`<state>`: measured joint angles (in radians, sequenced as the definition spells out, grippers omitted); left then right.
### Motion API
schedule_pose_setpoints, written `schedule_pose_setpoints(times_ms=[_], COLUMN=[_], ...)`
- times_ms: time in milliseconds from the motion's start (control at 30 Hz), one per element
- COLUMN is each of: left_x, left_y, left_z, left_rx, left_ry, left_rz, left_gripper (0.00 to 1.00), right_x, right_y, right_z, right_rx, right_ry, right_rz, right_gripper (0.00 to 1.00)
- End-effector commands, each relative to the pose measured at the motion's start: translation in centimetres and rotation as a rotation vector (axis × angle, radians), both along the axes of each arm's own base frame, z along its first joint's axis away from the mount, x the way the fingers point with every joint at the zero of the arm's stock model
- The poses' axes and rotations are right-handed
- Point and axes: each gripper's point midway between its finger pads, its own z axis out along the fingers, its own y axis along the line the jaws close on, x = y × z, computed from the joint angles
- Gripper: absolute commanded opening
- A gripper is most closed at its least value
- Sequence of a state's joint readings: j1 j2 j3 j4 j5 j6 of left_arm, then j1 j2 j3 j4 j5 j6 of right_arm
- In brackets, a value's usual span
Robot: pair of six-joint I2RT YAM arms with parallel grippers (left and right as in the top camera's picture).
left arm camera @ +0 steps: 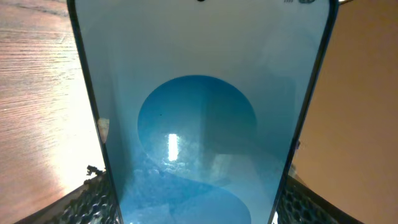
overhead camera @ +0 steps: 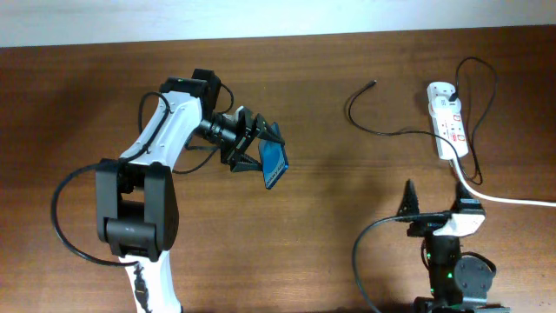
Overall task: Plug charger to phone and switch on socket
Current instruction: 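Reach the right gripper to the phone and grip its edge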
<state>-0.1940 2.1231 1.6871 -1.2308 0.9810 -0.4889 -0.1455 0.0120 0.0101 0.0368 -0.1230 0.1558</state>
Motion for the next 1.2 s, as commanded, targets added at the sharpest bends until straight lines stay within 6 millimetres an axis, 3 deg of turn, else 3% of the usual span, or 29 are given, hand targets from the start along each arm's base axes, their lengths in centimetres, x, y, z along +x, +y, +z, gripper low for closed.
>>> schedule_pose_setpoints(times_ms=[0, 67, 100, 133, 233, 367, 500, 600, 700, 767, 900, 1033, 1167], left_x=[0.6, 0.6, 0.6, 0.6, 0.6, 0.6, 0.6, 0.6, 0.6, 0.6, 0.6, 0.6, 0.6], left_y=[-0.6, -0.6, -0.6, -0.6, -0.6, -0.6, -0.6, -0.6, -0.6, -0.6, -0.6, -0.6, -0.6], left_z=[1.1, 1.1, 1.1, 1.1, 1.1, 1.1, 1.1, 1.1, 1.1, 1.1, 1.1, 1.1, 1.1], left_rx=[-0.057, -0.060, -0.060, -0.060, -0.060, -0.060, -0.060, -0.060, -0.060, -0.060, -0.060, -0.060, -0.060], left_ry=[-0.031, -0.031, -0.031, -0.031, -0.031, -0.031, -0.032, -0.031, -0.031, -0.031, -0.031, -0.031, -0.031], left_rz=[-0.008, -0.008, -0.008, -0.008, -0.008, -0.008, -0.008, -0.008, -0.008, -0.008, -0.008, -0.008, -0.008], left_gripper=[0.54, 0.54, 0.54, 0.54, 0.55, 0.55, 0.54, 0.54, 0.54, 0.54, 0.54, 0.53, 0.54], right_x=[-0.8, -2.2, -2.6, -2.6, -1.2, -1.2, -0.5, 0.5, 1.0, 1.3, 2.0, 3.7, 6.0], right_y=[5.6, 8.8, 9.5, 9.5, 6.5, 5.4, 5.2, 6.2, 9.1, 10.9, 16.3, 22.5, 25.6], right_z=[0.4, 0.2, -0.1, -0.2, 1.3, 4.2, 4.7, 6.9, 9.0, 8.8, 5.0, 4.0, 0.2], right_rx=[0.550, 0.871, 0.886, 0.890, 0.927, 0.760, 0.695, 0.666, 0.640, 0.604, 0.533, 0.467, 0.435], right_ry=[0.060, 0.207, 0.245, 0.252, 0.112, -0.037, 0.102, 0.298, 0.502, 0.580, 0.707, 0.671, 0.720], right_rz=[0.345, 0.535, 0.573, 0.570, 0.418, 0.386, 0.317, 0.314, 0.362, 0.365, 0.278, 0.360, 0.365], right_gripper=[0.99, 0.99, 0.99, 0.99, 0.98, 0.98, 0.98, 0.98, 0.99, 0.98, 0.99, 0.99, 0.99])
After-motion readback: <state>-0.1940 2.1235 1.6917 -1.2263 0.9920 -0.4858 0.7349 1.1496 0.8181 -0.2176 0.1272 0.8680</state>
